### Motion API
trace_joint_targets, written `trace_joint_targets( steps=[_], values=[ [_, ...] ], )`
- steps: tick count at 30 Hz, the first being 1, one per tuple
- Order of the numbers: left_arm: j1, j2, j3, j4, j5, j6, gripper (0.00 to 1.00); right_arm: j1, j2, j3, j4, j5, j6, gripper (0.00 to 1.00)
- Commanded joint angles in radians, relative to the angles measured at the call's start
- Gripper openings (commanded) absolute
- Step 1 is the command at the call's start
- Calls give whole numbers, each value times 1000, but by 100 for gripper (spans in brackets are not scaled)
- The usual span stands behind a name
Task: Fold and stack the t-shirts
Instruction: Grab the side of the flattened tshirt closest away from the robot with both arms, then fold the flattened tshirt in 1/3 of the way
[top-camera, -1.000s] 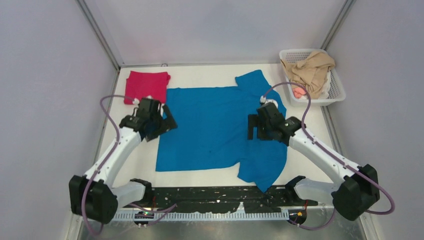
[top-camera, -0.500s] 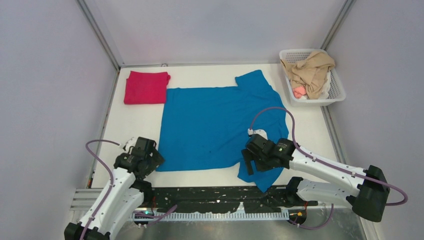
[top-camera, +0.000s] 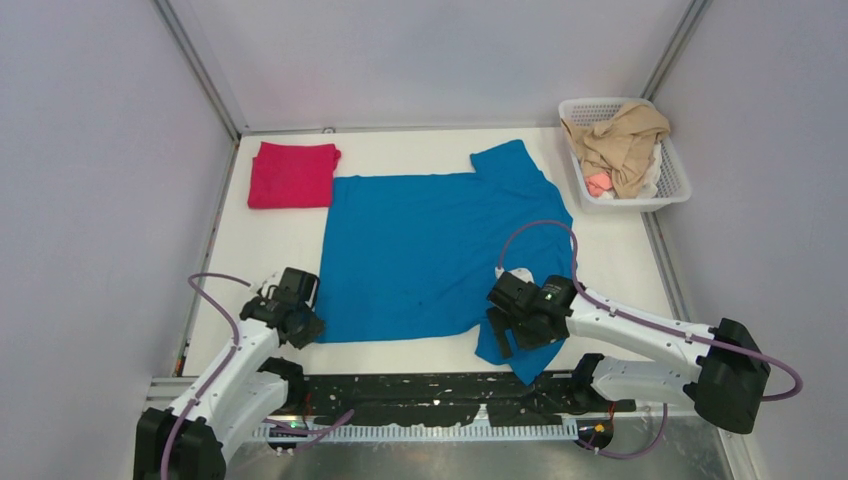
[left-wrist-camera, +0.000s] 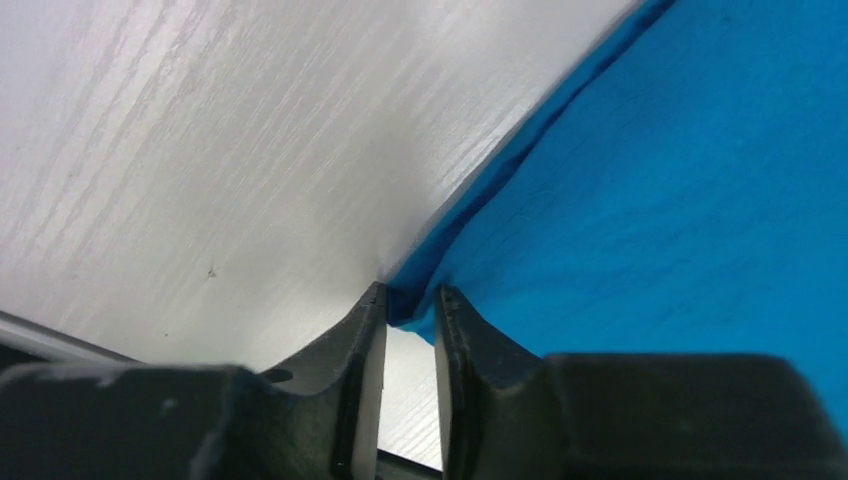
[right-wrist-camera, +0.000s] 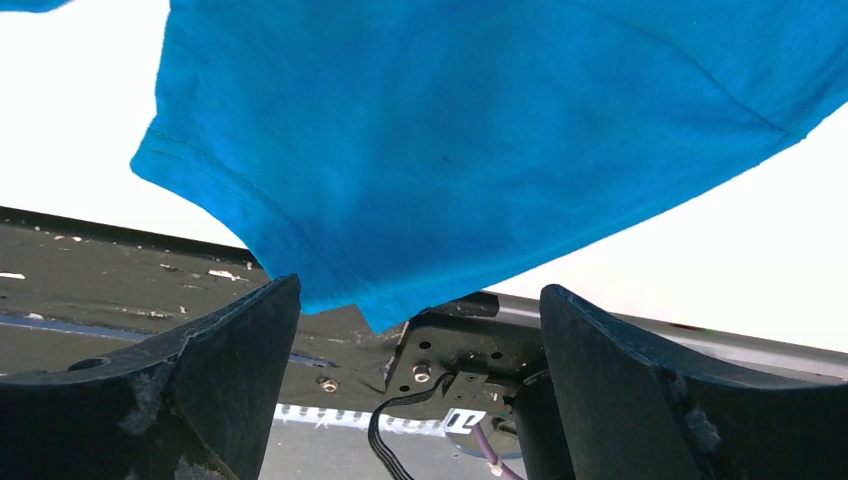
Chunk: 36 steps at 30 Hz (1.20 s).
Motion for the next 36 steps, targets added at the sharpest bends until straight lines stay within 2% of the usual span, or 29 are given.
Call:
trace_joint_targets(
  steps=[1,2,9,13,18,27,30,32,36],
  values=[
    [-2,12,-27,77,32,11,11,6,13,40,-31,4,8,95],
    [-3,9,-32,87,34,11,1,6,14,38,-35,-1,7,95],
    [-1,-5,-35,150,44,56,0,7,9,-18,8,-115,-1,99],
    [-2,-16,-34,167,45,70,0,8,23,-66,66,-226,-6,83],
    [-2,-41,-44,180,39,81,0,14,73,-95,126,-240,4,64],
    [-1,-75,-30,158,-1,88,0,14,190,-91,186,-15,80,41],
    [-1,-70,-31,165,-2,88,0,13,193,-102,193,14,90,34],
    [-2,-67,-23,162,1,88,0,13,188,-103,190,18,99,22],
    [-1,-81,-3,150,4,84,0,13,144,-53,132,67,108,7]
  ],
)
